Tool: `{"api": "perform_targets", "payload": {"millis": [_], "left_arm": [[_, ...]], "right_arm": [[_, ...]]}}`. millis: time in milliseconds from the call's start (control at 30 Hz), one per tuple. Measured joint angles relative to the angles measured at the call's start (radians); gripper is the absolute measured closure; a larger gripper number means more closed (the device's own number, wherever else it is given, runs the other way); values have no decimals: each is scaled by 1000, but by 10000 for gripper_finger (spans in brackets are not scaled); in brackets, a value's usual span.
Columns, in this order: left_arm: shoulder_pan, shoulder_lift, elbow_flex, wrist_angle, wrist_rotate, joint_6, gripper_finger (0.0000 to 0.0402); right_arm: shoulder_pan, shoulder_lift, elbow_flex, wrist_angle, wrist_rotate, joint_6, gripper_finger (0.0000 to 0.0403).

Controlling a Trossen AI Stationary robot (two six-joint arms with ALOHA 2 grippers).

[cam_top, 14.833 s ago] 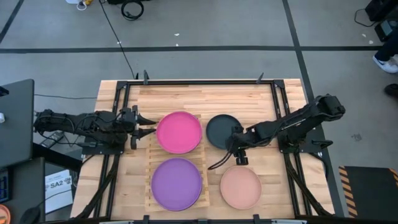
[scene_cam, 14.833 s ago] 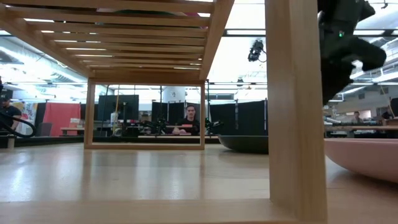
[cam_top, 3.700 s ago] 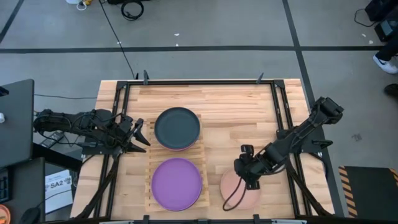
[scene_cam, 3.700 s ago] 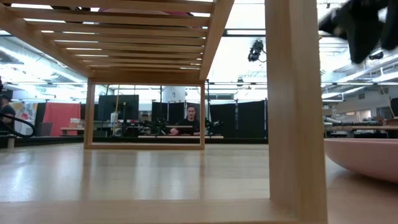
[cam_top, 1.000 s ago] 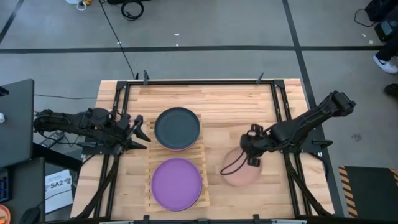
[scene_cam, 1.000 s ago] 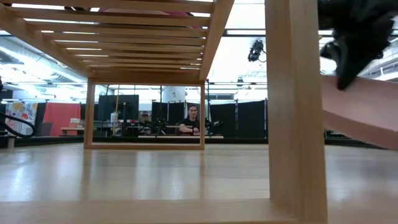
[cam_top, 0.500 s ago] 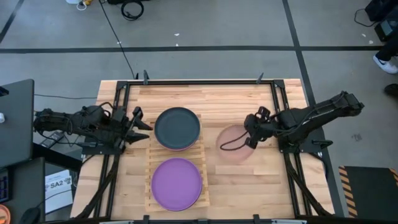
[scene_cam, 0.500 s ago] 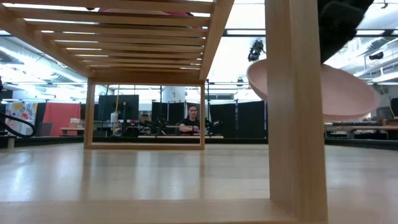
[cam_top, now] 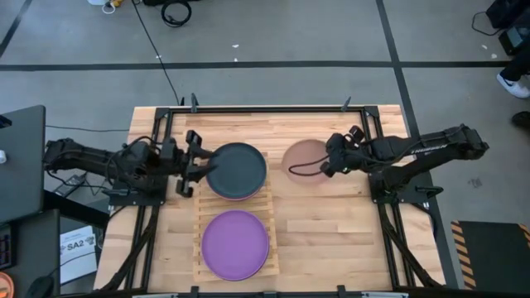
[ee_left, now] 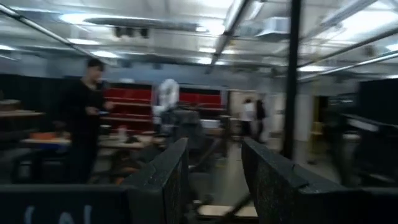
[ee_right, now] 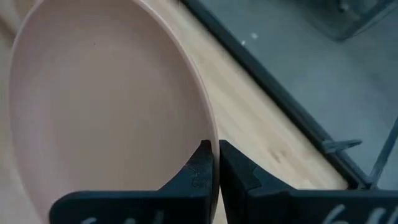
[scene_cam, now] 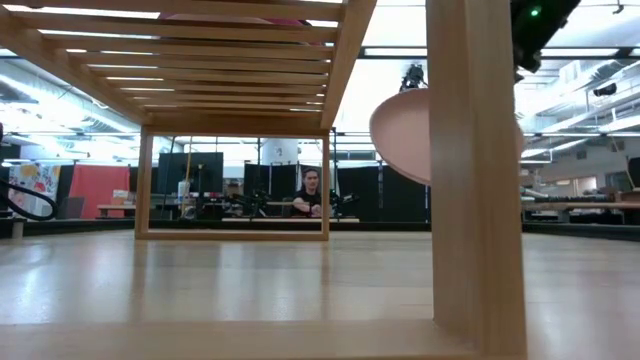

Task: Place and stack plates onto a shelf
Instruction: Stack the brown plate on top of the violet plate on the shelf

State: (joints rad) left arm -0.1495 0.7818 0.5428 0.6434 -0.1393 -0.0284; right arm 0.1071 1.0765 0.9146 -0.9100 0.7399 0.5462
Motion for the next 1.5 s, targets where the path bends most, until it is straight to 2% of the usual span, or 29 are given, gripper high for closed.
{"api": "perform_targets", "payload": {"millis": [167, 433, 567, 700, 867, 1100, 1333, 1500], "left_arm": [[28, 92, 100, -50, -33, 24, 246], [109, 248, 323, -269, -69, 28, 246], [153, 332, 419, -312, -98, 102, 246], [191, 412, 488, -327, -141, 172, 246], [236, 486, 524, -327, -205, 238, 246], [293, 565, 524, -328, -293, 250, 246], [311, 595, 524, -328, -377, 250, 246], [310, 595, 524, -327, -381, 250, 246]], "right_arm": [[-41, 0, 0, 155, 37, -117, 386], [-87, 0, 0, 494, 98, -349, 386], [-108, 0, 0, 656, 109, -460, 386], [-124, 0, 0, 746, 147, -536, 386], [-137, 0, 0, 794, 202, -580, 386], [-144, 0, 0, 866, 204, -577, 386], [-144, 0, 0, 892, 203, -576, 386], [-144, 0, 0, 936, 175, -575, 386]]}}
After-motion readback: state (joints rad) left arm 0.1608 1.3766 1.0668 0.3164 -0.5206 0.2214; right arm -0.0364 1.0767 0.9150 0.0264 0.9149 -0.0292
